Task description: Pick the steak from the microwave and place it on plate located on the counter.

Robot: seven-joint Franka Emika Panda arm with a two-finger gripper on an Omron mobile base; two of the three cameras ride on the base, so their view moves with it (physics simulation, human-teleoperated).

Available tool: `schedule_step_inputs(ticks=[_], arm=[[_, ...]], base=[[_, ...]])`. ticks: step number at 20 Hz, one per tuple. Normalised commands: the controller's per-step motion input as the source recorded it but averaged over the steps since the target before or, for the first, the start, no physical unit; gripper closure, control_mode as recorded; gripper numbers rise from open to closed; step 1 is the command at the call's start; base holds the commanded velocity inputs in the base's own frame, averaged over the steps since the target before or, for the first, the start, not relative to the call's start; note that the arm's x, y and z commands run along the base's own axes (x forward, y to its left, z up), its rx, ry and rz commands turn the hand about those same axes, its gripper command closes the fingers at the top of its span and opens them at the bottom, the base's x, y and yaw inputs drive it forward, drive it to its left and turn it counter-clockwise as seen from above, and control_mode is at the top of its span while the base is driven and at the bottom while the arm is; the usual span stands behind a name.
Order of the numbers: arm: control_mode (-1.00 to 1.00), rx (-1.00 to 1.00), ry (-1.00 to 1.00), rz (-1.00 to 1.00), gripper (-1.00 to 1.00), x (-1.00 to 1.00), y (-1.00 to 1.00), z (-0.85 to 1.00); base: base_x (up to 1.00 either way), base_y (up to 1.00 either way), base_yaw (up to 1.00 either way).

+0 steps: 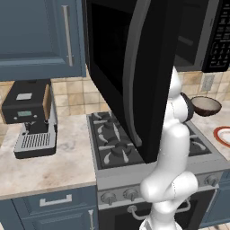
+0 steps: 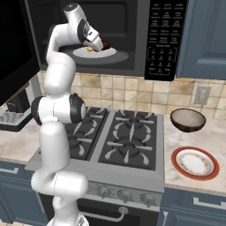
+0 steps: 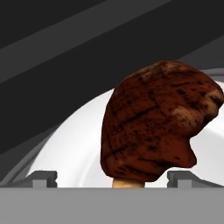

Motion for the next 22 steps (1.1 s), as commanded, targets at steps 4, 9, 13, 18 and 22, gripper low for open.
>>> schedule_step_inputs(ticks=[4,9,13,18,22], arm=[[-1.00,0.00,-0.09,0.00,-1.00,0.00,0.00,-0.31],[-1.00,0.00,-0.06,0.00,-1.00,0.00,0.00,-0.26],[-1.00,0.00,-0.01,0.00,-1.00,0.00,0.00,0.00],[-1.00,0.00,0.00,0.00,-1.00,0.00,0.00,0.00],[-1.00,0.00,0.00,0.00,1.00,0.00,0.00,0.00]], base=[[0.00,0.00,0.00],[0.00,0.00,0.00],[0.00,0.00,0.00],[0.00,0.00,0.00],[0.00,0.00,0.00]])
